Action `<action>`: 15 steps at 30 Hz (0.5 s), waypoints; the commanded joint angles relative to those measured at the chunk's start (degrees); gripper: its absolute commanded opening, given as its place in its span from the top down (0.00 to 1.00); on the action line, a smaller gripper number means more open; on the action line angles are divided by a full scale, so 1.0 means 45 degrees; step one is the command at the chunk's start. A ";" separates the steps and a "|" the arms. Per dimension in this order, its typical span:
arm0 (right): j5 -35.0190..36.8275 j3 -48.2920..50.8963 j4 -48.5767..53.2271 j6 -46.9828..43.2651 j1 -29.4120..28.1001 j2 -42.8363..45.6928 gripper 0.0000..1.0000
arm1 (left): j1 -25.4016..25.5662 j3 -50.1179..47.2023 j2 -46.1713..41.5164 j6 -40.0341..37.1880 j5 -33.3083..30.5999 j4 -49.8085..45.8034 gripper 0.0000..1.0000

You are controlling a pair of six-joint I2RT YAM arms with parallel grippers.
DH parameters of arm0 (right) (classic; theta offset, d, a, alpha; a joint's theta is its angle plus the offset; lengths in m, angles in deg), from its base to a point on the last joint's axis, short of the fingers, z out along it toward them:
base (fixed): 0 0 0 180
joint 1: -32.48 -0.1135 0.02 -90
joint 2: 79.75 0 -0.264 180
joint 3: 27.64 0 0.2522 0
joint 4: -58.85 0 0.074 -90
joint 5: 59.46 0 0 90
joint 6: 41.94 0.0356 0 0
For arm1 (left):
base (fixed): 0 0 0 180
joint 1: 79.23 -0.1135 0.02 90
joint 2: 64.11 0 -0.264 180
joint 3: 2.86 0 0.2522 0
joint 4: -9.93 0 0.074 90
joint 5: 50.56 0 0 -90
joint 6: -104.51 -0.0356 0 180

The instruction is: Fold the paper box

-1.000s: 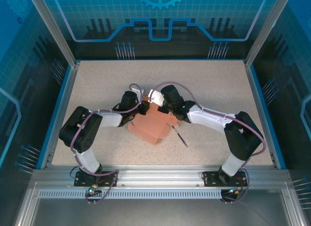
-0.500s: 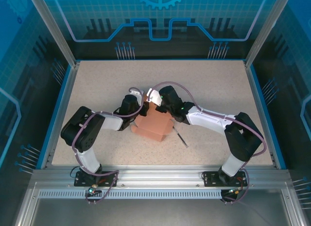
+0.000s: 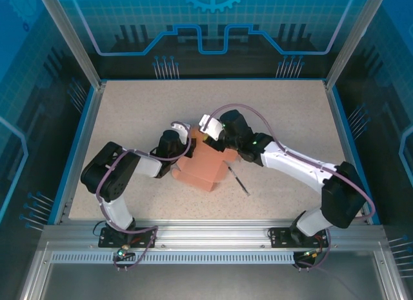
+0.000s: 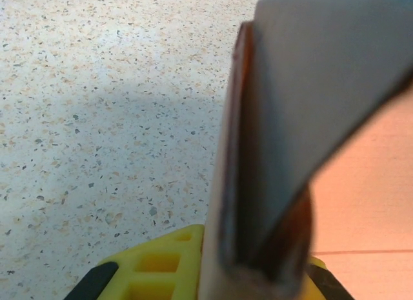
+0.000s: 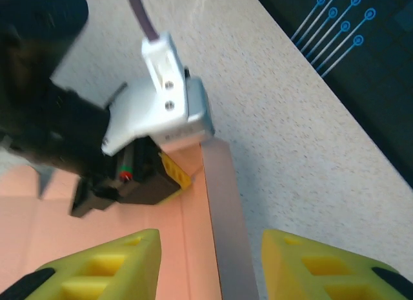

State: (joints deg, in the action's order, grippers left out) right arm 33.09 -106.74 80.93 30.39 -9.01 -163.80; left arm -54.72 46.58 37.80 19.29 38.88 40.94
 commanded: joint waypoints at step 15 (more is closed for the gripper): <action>-0.6205 -0.3227 0.2299 0.5659 0.3479 -0.3559 0.54 | 0.0889 -0.0136 0.0156 -0.2091 0.1696 0.0291 0.84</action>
State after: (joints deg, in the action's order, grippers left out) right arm 10.97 -119.31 87.81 51.46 6.20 -177.07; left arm -51.18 45.97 37.86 11.90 44.28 41.77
